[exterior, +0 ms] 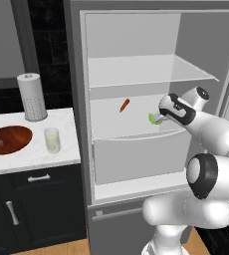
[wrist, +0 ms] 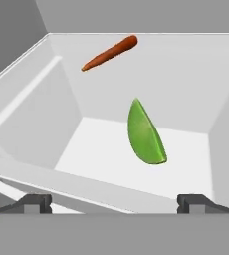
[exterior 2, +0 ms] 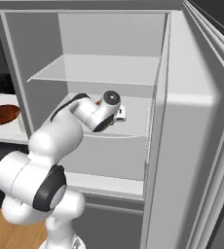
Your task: Grab a lemon wedge from the fridge and one ice cube from the ice bowl, and put them in the glass of lemonade.
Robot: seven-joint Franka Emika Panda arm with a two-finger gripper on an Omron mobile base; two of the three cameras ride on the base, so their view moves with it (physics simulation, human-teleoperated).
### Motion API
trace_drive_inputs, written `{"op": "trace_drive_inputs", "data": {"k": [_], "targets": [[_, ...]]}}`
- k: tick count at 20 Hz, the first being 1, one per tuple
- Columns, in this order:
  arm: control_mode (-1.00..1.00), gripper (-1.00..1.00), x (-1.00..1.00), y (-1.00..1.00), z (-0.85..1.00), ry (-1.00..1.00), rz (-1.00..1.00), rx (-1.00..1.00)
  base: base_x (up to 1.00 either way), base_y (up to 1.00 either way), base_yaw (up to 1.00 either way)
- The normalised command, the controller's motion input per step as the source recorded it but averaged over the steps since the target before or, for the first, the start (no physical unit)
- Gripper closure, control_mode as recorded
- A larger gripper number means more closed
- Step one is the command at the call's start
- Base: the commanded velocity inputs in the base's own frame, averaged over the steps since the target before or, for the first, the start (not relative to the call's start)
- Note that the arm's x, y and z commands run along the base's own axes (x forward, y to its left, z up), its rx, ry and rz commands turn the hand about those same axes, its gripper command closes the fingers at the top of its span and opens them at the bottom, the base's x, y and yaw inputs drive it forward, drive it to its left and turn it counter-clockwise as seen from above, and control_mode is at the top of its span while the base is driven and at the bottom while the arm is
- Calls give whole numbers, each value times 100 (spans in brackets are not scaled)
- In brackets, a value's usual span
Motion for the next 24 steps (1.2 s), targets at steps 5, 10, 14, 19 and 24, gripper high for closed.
{"op": "trace_drive_inputs", "data": {"k": [5,10,14,19,24], "targets": [[-100,-100,23,0,-14,0,2,1,0,0,0],[-100,-100,29,0,-33,0,3,0,0,0,0],[-100,-100,28,0,-14,0,2,0,0,0,0],[-100,-100,21,-11,-3,0,0,0,0,0,0],[-100,-100,18,-10,9,0,0,0,0,0,0]]}}
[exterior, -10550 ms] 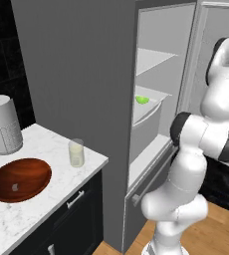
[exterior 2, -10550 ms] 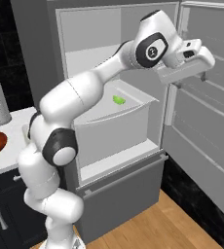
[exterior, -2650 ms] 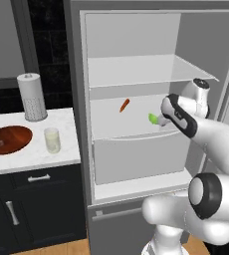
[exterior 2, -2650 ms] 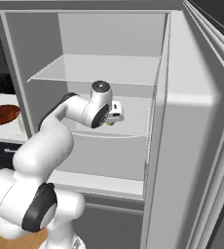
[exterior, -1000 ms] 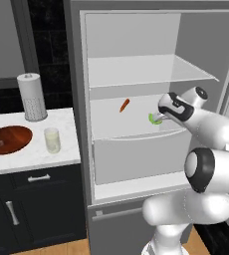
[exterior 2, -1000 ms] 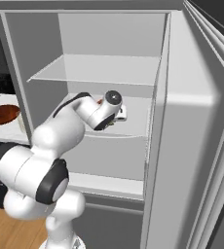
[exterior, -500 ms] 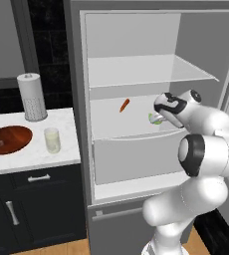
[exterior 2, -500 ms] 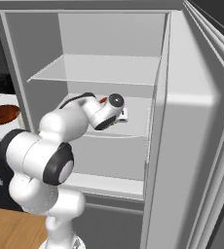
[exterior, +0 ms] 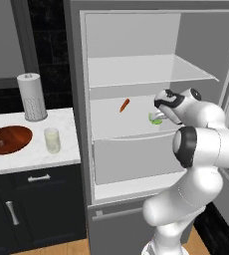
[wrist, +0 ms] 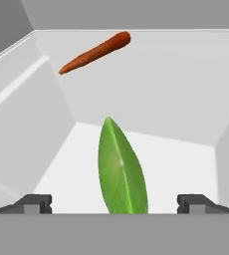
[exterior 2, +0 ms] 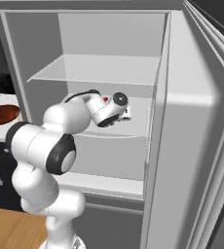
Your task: Grab a lemon wedge from the fridge and one ice cube from the ice bowl, and put them in the glass of lemonade.
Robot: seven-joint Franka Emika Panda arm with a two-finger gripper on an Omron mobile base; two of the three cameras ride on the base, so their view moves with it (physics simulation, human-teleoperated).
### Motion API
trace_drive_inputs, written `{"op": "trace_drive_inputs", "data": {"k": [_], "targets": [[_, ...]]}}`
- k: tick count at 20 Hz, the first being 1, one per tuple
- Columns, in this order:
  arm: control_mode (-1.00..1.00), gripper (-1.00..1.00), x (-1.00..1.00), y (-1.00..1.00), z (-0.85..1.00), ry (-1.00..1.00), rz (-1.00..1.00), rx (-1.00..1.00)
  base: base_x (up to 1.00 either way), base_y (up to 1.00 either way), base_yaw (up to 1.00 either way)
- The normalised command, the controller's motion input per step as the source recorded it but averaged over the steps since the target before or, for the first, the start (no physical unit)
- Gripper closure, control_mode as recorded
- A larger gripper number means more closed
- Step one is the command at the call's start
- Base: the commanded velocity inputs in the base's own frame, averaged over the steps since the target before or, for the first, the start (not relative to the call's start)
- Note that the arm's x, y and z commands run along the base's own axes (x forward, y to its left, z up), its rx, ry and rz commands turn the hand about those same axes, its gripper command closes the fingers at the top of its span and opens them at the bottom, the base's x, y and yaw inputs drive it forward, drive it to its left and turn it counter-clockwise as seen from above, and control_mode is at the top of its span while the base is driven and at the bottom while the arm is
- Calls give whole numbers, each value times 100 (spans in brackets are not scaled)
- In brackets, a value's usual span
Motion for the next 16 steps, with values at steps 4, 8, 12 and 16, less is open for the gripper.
{"op": "trace_drive_inputs", "data": {"k": [4,8,12,16], "targets": [[-100,-100,11,0,0,0,0,0,0,0,0],[-100,-100,4,0,-9,0,2,0,0,0,0],[-100,-100,0,3,-14,0,3,0,0,0,0],[-100,-100,0,0,-12,0,5,0,0,0,0]]}}
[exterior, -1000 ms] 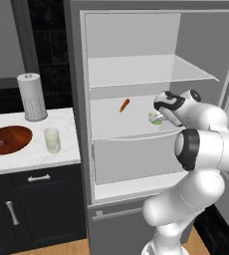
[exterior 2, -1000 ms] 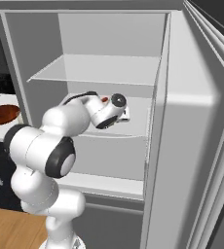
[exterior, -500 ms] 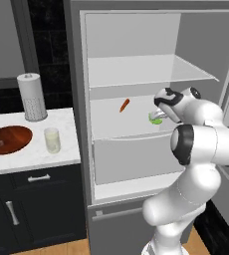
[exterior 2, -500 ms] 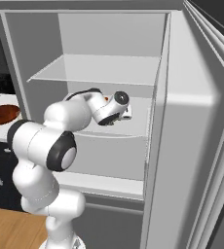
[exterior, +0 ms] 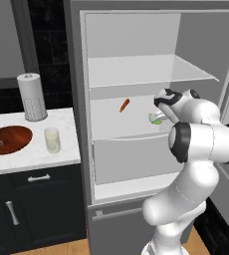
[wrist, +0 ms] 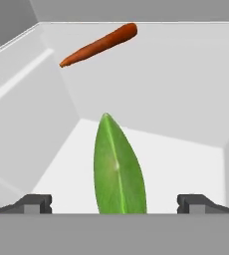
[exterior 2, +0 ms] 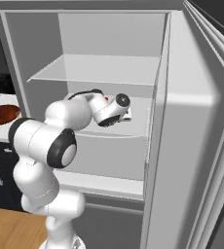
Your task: Grab a lemon wedge from the fridge and one ice cube from the ice bowl, and put them in the glass of lemonade.
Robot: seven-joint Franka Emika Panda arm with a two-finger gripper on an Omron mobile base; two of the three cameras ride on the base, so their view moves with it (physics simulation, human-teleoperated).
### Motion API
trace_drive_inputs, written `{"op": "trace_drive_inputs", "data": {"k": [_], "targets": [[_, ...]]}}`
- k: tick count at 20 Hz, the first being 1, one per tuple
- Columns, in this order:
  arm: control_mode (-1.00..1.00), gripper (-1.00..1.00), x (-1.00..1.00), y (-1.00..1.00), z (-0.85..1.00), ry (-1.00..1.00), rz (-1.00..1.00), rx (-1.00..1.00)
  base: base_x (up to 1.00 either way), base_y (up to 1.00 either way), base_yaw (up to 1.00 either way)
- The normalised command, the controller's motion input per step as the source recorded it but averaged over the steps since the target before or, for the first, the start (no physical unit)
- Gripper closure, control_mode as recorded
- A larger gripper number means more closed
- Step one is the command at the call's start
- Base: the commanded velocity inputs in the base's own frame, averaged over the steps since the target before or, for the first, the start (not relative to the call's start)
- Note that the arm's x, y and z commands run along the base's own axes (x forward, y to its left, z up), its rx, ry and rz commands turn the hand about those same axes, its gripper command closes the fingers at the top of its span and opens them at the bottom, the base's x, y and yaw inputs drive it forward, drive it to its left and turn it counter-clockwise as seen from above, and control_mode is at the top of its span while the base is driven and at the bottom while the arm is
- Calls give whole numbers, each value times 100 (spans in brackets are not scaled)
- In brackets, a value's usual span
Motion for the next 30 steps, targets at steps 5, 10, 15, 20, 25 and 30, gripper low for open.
{"op": "trace_drive_inputs", "data": {"k": [5,10,15,20,25,30], "targets": [[-100,-100,9,0,0,0,4,0,0,0,0],[-100,-100,23,0,0,0,4,0,0,0,0],[-100,-100,13,0,-2,0,6,0,0,0,0],[-100,-100,0,0,-19,0,4,0,0,0,0],[-100,-100,0,0,-31,0,4,0,0,0,0],[-100,-100,0,0,-11,0,2,0,0,0,0]]}}
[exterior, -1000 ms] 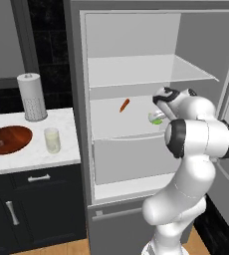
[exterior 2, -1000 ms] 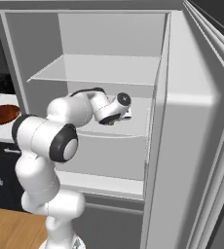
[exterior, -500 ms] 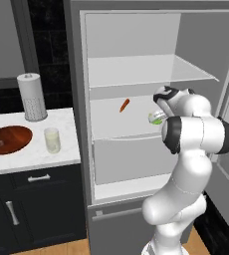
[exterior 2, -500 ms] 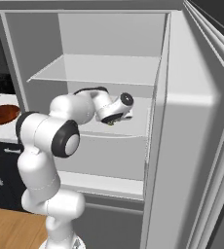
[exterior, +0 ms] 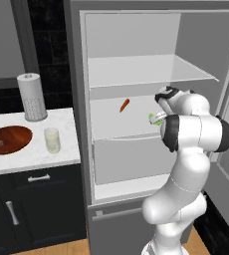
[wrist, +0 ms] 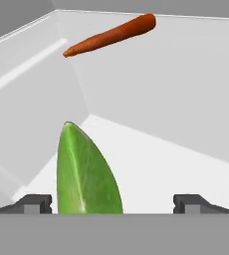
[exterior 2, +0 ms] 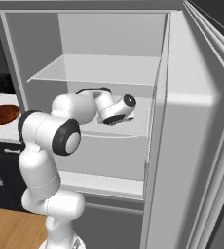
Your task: Grab a lemon wedge from the fridge and one ice cube from the ice bowl, and put them in the glass of lemonade.
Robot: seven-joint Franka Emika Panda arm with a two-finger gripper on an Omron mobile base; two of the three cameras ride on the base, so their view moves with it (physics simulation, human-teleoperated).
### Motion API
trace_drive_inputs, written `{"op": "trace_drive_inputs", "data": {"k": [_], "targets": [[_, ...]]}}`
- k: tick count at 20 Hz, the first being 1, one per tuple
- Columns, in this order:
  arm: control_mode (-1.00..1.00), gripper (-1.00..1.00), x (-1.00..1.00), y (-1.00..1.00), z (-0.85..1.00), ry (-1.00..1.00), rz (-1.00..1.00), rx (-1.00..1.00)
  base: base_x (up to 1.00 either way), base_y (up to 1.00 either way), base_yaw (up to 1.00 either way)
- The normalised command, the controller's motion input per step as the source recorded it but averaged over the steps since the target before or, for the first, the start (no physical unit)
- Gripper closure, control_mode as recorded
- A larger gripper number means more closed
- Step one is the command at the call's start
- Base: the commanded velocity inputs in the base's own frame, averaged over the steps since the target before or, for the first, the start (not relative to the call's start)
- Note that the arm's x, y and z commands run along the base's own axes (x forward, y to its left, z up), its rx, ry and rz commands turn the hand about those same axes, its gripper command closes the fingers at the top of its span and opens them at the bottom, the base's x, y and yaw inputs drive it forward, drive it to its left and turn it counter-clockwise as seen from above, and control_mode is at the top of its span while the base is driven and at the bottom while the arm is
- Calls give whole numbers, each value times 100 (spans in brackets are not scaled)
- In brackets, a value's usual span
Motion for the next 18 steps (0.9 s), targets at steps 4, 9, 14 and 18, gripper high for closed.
{"op": "trace_drive_inputs", "data": {"k": [4,9,14,18], "targets": [[-100,100,0,0,0,0,0,0,0,0,0],[-100,100,0,0,0,0,0,0,0,0,0],[-100,100,-5,0,0,0,0,-1,0,0,0],[-100,100,-62,0,28,-7,0,0,0,0,0]]}}
